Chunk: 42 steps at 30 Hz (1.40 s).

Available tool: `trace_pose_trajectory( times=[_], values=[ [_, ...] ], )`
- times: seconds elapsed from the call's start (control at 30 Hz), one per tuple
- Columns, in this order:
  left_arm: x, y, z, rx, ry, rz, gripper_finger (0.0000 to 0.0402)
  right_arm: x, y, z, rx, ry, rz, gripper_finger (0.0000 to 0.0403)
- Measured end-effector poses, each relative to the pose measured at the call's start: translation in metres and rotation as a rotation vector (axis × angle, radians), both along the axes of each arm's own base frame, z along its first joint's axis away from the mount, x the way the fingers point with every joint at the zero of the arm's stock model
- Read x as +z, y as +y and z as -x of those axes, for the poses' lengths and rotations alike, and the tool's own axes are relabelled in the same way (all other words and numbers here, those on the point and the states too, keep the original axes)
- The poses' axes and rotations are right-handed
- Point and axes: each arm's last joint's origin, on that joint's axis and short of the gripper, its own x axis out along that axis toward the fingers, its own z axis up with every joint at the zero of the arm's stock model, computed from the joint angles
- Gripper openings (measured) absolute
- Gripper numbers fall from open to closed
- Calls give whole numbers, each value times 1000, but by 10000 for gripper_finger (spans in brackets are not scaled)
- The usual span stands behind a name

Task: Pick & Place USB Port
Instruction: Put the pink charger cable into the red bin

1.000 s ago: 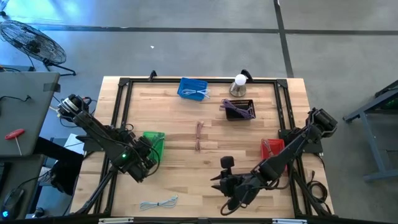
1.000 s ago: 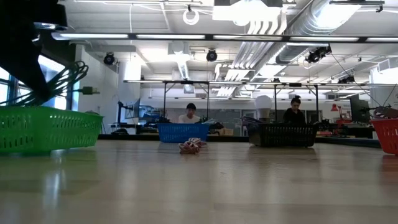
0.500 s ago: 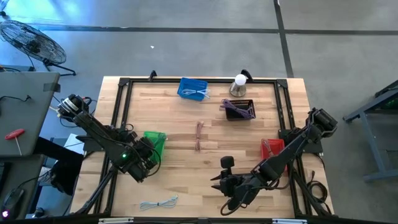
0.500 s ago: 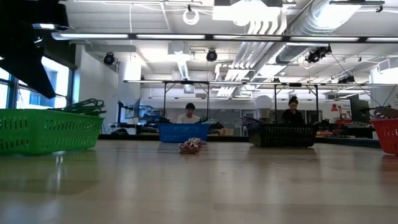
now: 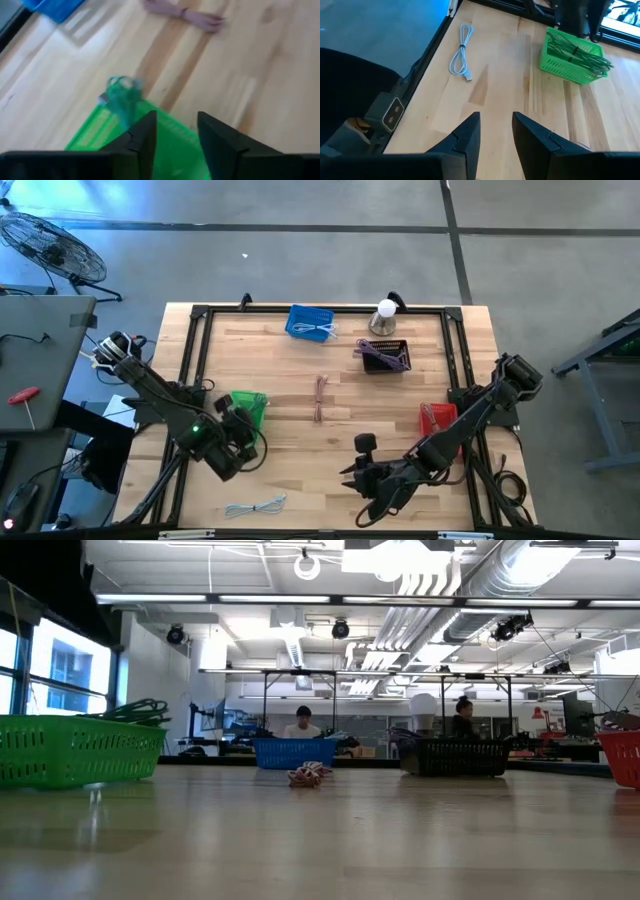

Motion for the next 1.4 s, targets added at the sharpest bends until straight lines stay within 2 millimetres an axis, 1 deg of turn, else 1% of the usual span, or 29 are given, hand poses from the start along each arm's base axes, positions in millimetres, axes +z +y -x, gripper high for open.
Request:
trace_pose_trajectory(
  times=[0.17, 0.23, 0.33, 0.47, 0.67, 0.83, 0.97, 1.07, 1.13, 1.27, 1.4],
  values=[
    [3, -5, -6, -54, -39, 8, 195, 0, -7, -4, -76, -20, 0, 105],
    [3, -5, -6, -52, -49, 3, 218, 0, -14, -9, -111, -20, -4, 106],
    [3, -4, -6, -47, -63, -15, 242, -1, -30, -18, -169, 0, -20, 113],
    [4, -4, -6, -45, -69, -20, 256, -3, -65, -36, -266, 38, -65, 129],
    [3, -5, -6, -50, -53, -3, 257, -5, -130, -62, -423, 84, -253, 159],
    [2, -5, -5, -64, -9, 33, 257, -6, -181, -72, -548, 126, -480, 167],
    [1, -5, -3, -72, 35, 50, 257, -6, -211, -75, -605, 136, -594, 164],
    [0, -5, -2, -78, 57, 69, 257, -12, -224, -80, -621, 150, -664, 161],
    [0, -5, -2, -79, 61, 72, 257, -19, -229, -86, -613, 161, -698, 161],
    [0, -5, -1, -79, 66, 66, 257, -36, -229, -97, -579, 190, -739, 161],
    [0, -4, -1, -77, 72, 56, 257, -53, -229, -101, -604, 233, -720, 161]
  ],
)
